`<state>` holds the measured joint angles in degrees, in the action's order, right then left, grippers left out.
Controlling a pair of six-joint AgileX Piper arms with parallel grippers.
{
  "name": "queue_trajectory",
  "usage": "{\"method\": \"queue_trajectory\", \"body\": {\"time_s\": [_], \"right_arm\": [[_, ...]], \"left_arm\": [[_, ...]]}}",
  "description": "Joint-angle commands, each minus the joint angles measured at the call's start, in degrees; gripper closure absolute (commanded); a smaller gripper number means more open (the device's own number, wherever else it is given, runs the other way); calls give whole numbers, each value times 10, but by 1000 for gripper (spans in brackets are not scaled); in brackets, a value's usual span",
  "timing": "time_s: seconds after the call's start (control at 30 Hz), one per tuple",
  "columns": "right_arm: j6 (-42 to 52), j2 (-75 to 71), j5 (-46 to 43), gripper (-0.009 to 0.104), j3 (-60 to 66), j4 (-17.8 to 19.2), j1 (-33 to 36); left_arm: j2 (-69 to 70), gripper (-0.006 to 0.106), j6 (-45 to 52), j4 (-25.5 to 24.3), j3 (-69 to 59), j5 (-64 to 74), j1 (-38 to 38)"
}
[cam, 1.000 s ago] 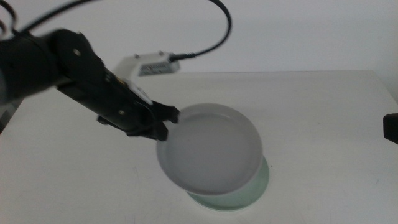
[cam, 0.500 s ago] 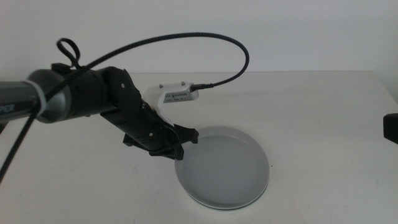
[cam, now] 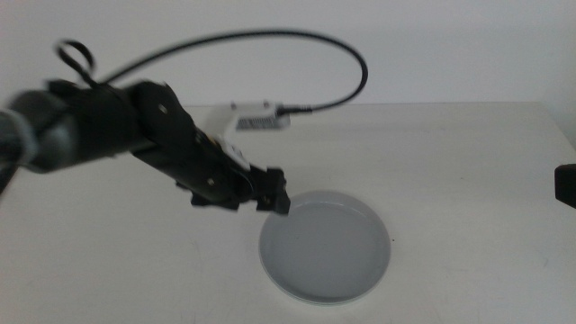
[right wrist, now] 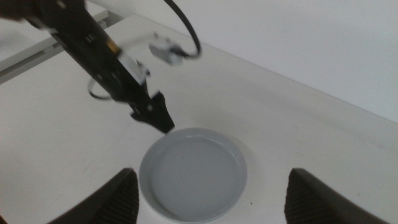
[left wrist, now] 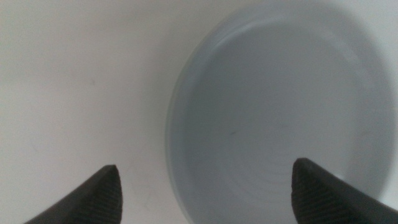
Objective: Stack the three bowls on top of each other.
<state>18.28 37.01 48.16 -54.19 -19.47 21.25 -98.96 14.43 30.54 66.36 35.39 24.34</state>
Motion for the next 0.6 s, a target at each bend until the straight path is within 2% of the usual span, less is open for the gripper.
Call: {"method": "queue_trajectory", "body": {"time_s": [0.0, 0.23, 0.43, 0.57], "right_arm": [[3, 2, -41, 36, -15, -5, -4], [3, 2, -41, 36, -15, -5, -4], [3, 2, -41, 36, -15, -5, -4], [3, 2, -41, 36, -15, -5, -4]], "left_arm": [[69, -4, 7, 1, 15, -7, 0], [222, -4, -43, -86, 15, 28, -11], [324, -4, -62, -119, 15, 47, -10], [360, -4, -75, -164, 15, 38, -10]]}}
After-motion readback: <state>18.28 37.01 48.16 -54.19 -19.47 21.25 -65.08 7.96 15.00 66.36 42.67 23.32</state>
